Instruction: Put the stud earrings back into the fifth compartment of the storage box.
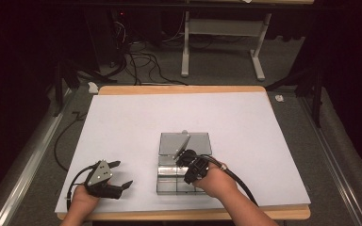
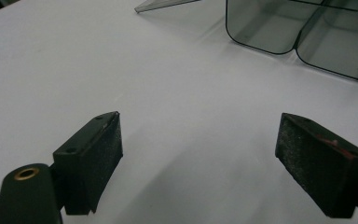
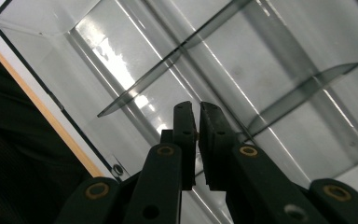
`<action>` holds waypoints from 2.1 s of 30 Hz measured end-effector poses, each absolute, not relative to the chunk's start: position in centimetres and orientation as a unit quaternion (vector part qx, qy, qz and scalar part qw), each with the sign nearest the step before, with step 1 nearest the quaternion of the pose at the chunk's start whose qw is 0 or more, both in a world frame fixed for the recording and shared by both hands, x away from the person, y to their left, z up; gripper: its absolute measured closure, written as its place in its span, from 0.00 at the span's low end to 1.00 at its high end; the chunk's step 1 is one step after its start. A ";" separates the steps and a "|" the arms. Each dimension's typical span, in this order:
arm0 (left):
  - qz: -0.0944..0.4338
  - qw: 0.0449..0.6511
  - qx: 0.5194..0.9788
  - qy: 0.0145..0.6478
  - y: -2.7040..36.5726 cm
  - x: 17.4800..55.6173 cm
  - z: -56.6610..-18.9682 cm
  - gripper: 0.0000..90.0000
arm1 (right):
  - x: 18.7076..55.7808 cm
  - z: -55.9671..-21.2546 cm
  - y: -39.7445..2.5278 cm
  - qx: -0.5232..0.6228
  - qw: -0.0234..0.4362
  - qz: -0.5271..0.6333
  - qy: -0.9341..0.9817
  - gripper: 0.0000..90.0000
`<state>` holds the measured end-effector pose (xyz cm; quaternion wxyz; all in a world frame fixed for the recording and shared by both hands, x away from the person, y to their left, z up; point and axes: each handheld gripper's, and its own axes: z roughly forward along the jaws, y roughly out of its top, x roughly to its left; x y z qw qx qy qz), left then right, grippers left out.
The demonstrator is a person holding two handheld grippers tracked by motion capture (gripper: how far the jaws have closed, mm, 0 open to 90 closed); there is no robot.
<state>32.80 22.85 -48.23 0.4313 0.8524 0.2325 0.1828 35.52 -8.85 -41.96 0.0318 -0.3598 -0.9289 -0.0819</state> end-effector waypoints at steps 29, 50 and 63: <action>0.183 0.432 0.852 0.233 22.9 32.8 -48.2 0.17 | 35.6 -40.1 -10.5 -0.375 0.015 -0.095 -0.922 0.91; 0.187 0.430 0.852 0.231 22.8 32.7 -48.2 0.17 | 34.7 -38.0 -18.5 -0.451 -0.022 -0.095 -0.887 0.90; 0.188 0.430 0.853 0.231 22.8 32.7 -48.2 0.17 | 34.6 -39.7 -20.8 -0.477 -0.024 -0.087 -0.874 0.87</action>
